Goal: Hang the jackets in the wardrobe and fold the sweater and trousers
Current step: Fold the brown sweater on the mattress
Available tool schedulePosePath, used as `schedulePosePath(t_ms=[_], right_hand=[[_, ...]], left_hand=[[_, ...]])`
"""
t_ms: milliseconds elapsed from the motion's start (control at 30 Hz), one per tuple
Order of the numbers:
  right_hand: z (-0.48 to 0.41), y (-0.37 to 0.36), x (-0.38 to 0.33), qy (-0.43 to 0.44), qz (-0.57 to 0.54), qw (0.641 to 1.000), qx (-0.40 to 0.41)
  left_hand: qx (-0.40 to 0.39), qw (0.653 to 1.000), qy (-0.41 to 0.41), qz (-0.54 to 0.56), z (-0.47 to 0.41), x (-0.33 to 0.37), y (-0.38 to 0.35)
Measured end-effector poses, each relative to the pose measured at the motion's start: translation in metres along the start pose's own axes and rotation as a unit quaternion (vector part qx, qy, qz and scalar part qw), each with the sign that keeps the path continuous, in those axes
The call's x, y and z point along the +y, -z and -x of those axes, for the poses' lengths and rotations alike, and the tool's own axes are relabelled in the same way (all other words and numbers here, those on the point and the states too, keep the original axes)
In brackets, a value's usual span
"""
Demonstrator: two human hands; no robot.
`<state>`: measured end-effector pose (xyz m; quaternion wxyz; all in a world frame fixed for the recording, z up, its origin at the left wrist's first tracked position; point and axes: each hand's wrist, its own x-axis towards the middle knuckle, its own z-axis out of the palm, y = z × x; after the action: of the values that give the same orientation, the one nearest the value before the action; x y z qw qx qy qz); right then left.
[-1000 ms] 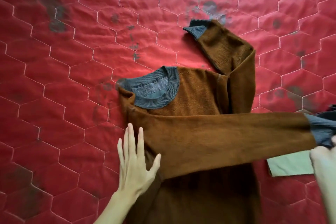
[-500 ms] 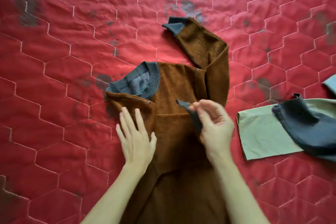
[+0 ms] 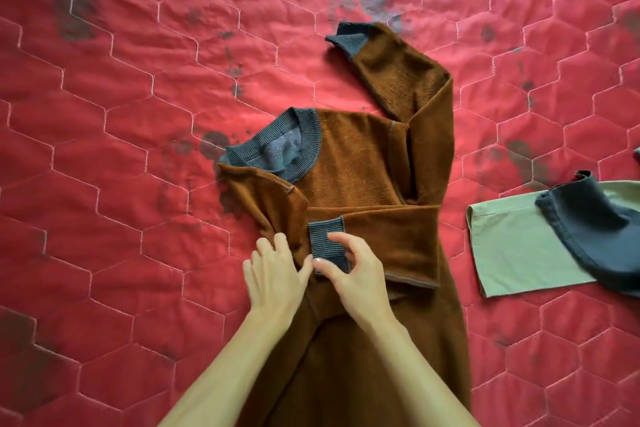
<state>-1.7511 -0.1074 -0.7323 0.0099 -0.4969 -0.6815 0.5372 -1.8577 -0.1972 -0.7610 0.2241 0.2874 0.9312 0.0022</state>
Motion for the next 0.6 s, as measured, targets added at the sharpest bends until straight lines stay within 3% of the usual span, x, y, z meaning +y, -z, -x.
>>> schedulePosePath(t_ms=[133, 300, 400, 500, 600], right_hand=[[0.001, -0.008, 0.014, -0.005, 0.124, 0.991, -0.044], [0.001, -0.016, 0.000, 0.043, 0.133, 0.990, 0.002], [0.000, -0.025, -0.016, 0.073, 0.134, 0.988, 0.020], [-0.002, -0.039, -0.026, 0.067, 0.148, 0.987, 0.008], [-0.005, -0.055, -0.028, -0.024, 0.181, 0.982, 0.039]], left_hand=[[-0.046, 0.998, -0.001, 0.050, -0.011, -0.003, 0.009], [-0.064, 0.946, 0.020, 0.317, -0.013, -0.037, 0.032], [-0.031, 0.901, 0.097, 0.421, -0.019, -0.084, 0.056], [0.016, 0.868, 0.208, 0.450, -0.031, -0.158, 0.069], [-0.061, 0.823, 0.286, 0.487, -0.029, -0.209, 0.059]])
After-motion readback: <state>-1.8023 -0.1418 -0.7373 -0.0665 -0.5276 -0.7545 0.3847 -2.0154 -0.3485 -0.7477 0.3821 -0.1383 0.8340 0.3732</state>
